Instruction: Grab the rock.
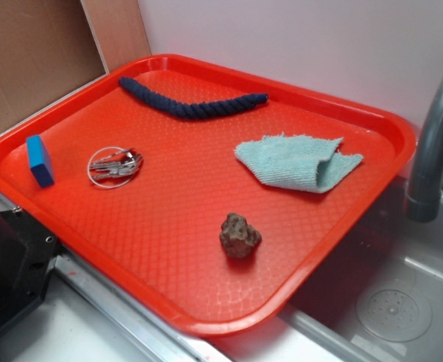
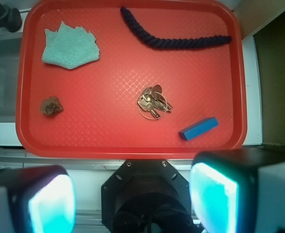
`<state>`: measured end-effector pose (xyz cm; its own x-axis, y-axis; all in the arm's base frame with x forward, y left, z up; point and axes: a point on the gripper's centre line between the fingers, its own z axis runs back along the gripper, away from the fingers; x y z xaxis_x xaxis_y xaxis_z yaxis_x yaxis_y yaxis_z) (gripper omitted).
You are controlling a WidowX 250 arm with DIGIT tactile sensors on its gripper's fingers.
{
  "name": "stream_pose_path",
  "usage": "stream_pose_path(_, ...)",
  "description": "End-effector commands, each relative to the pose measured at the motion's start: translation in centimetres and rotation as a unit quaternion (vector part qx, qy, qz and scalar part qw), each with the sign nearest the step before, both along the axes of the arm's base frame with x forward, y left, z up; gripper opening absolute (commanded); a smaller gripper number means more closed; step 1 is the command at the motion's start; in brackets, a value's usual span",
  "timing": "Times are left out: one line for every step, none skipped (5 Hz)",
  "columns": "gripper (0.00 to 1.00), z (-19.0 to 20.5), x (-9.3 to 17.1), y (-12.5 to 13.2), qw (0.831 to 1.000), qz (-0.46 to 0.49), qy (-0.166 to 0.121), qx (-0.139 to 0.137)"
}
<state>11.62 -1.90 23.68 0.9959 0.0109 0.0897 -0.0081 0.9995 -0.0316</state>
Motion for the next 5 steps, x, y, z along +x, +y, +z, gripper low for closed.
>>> stream_pose_path(1.00, 0.0, 0.0, 0.0, 1.000, 0.000, 0.000, 0.000)
stream_pose_path(1.00, -0.7, 0.8, -0.2, 0.999, -0.054, -0.010, -0.003)
stream_pose_path(1.00, -1.3, 1.6, -1.0, 0.992, -0.127, -0.019, 0.008)
stream_pose_path(1.00, -2.4, 2.7, -2.3, 0.972, -0.232, -0.033, 0.010)
stream_pose_path(1.00, -4.1, 4.0, -4.7, 0.935, -0.351, -0.046, -0.011)
